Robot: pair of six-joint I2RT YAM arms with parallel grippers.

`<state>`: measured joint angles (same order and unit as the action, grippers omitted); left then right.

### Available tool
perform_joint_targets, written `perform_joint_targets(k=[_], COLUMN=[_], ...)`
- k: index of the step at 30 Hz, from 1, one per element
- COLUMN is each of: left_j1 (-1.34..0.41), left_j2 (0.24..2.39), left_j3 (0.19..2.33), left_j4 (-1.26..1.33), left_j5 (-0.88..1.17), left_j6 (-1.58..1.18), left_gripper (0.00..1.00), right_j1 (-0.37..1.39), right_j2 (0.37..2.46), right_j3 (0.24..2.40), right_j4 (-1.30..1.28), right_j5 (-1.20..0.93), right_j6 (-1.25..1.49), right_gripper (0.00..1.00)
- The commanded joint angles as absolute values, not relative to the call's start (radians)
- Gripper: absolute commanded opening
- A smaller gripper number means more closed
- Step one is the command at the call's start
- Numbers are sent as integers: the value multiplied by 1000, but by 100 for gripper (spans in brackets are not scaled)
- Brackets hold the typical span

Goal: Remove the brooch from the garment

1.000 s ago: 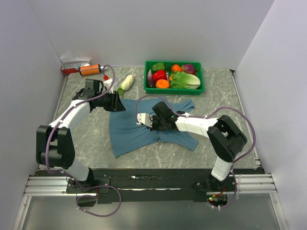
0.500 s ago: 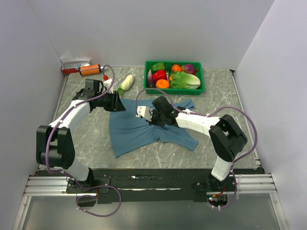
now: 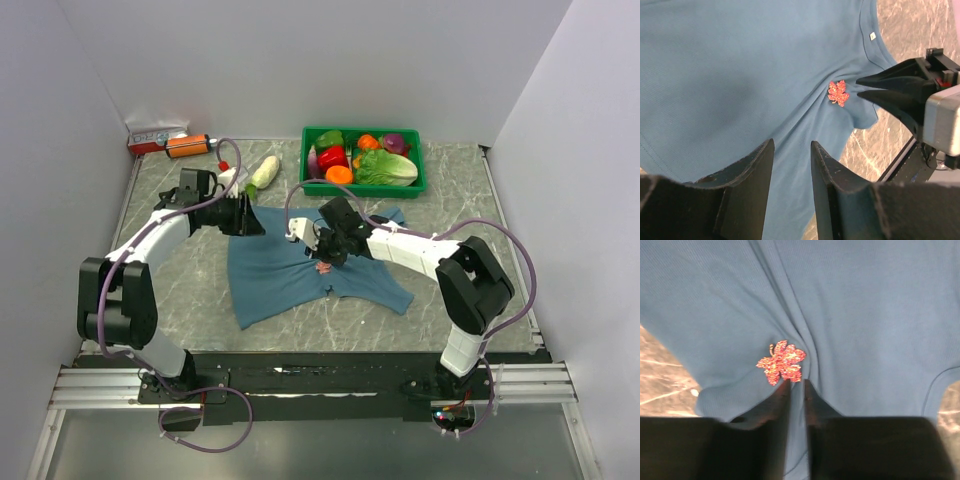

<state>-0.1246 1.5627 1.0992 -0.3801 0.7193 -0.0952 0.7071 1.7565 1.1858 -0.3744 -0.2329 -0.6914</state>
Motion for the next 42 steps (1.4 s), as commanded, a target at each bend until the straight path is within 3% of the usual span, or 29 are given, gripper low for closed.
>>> perform_joint_targets(k=[1, 6, 14, 25, 35, 37, 42], left_j1=[-126, -124, -124, -123, -123, -124, -123], left_j2=[1569, 1560, 1522, 1531, 1552, 1552, 1552], left_j3=[1101, 1092, 1039, 1051, 1077, 1077, 1069], left_j4=[-354, -361, -354, -354, -359, -359, -354], left_j5=[750, 730, 709, 696, 695, 695, 698], left_j6=[-110, -118, -121, -124, -126, -126, -136], left_gripper=[41, 41, 41, 41, 41, 41, 41], right_j1=[718, 755, 775, 782, 790, 792, 790], right_j2=[1738, 1816, 1865, 1878, 1881, 1884, 1887], right_j3=[1244, 1256, 1275, 1262, 1269, 1262, 1265], right_j4=[-384, -367, -383, -342, -425, -396, -318], right_j5=[-259, -222, -227, -120, -270, -210, -97], right_j6=[-640, -641, -660, -658, -683, -673, -640], right_gripper=[32, 41, 46, 43, 53, 52, 41])
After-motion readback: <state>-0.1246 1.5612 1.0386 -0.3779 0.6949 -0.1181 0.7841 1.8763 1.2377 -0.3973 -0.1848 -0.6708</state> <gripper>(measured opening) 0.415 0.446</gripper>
